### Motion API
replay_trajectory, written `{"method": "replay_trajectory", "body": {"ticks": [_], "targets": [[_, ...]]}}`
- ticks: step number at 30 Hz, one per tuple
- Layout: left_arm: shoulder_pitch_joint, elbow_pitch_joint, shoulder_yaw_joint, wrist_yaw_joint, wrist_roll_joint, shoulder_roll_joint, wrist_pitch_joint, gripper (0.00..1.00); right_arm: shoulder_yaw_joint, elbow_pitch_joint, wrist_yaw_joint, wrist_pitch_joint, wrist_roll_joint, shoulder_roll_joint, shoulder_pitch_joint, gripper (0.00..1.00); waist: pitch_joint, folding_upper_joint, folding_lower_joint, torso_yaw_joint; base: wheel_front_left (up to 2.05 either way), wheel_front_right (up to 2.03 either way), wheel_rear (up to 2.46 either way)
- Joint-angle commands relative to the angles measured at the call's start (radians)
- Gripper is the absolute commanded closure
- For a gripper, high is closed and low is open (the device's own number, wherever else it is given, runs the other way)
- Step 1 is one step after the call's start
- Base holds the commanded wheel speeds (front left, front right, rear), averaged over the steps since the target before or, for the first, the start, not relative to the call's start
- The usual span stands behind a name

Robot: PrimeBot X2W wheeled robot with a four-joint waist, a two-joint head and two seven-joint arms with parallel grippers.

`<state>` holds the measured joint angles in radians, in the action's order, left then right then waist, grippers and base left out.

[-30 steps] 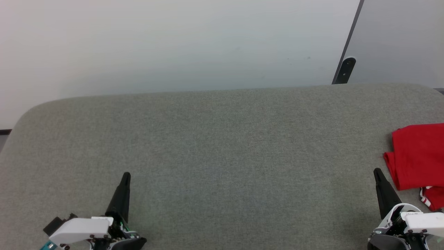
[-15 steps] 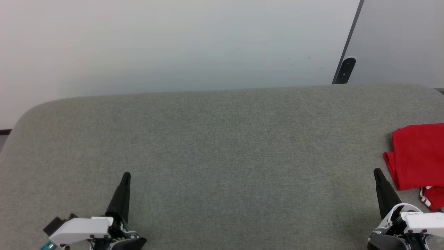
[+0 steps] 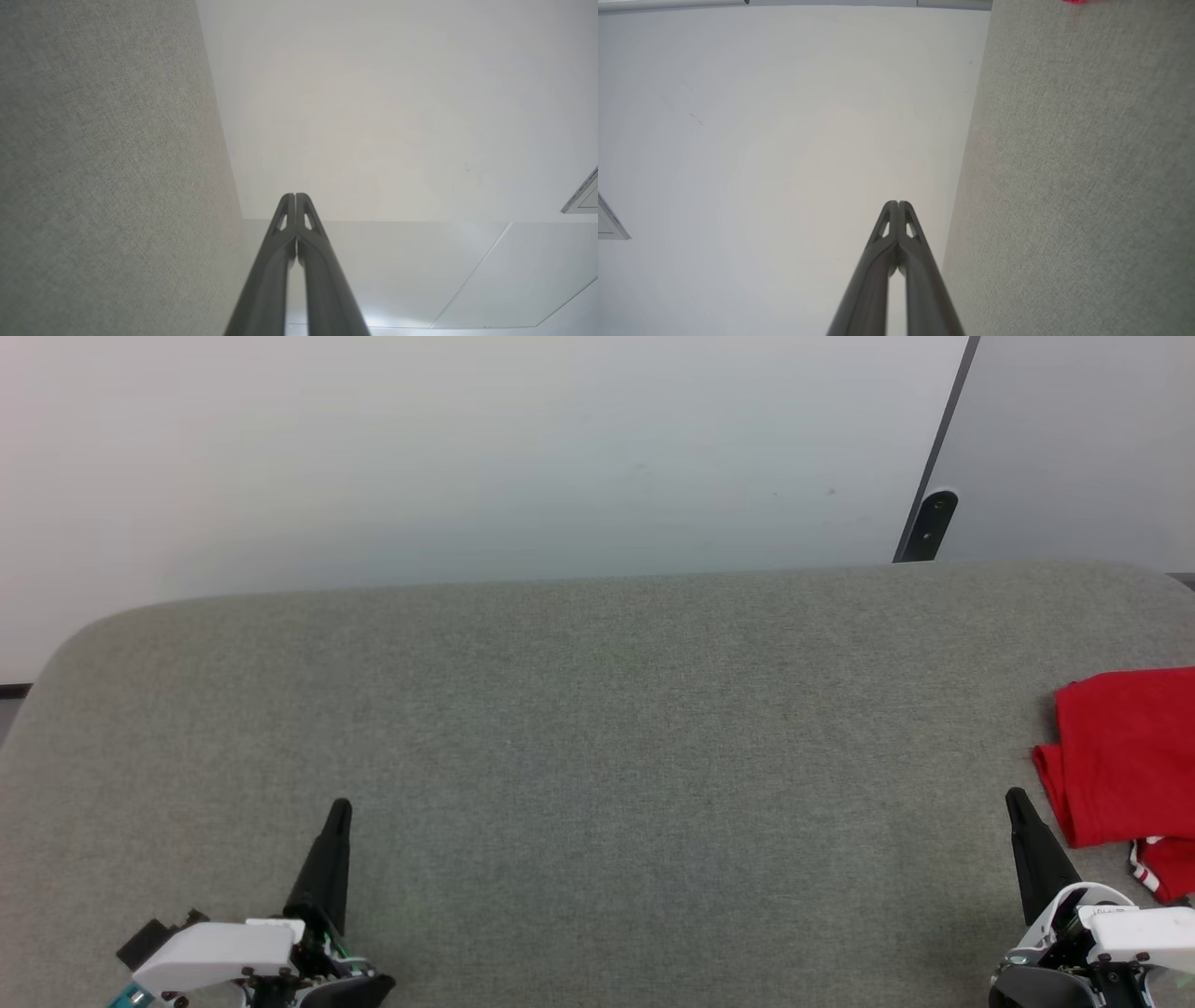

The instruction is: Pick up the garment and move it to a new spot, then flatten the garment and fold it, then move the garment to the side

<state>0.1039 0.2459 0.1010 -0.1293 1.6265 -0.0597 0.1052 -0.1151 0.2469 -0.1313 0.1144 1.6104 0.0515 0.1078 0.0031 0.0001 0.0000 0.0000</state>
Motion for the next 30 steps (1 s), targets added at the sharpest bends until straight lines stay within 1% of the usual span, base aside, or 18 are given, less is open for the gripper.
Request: {"method": "replay_trajectory", "body": {"ticks": [1,30], "targets": [[0.011,0.001,0.003,-0.005,-0.006,0.002,0.001,1.0,0.0,0.0,0.001,-0.001,0.004,-0.004,0.005,1.0,0.0,-0.0001,0.0,0.0,0.0,0.0,0.0],[0.011,0.001,0.007,-0.005,-0.008,0.005,0.006,1.0,0.001,0.0,0.001,-0.002,0.004,-0.004,0.005,1.0,0.0,-0.0001,0.0,0.0,0.0,0.0,0.0]]}}
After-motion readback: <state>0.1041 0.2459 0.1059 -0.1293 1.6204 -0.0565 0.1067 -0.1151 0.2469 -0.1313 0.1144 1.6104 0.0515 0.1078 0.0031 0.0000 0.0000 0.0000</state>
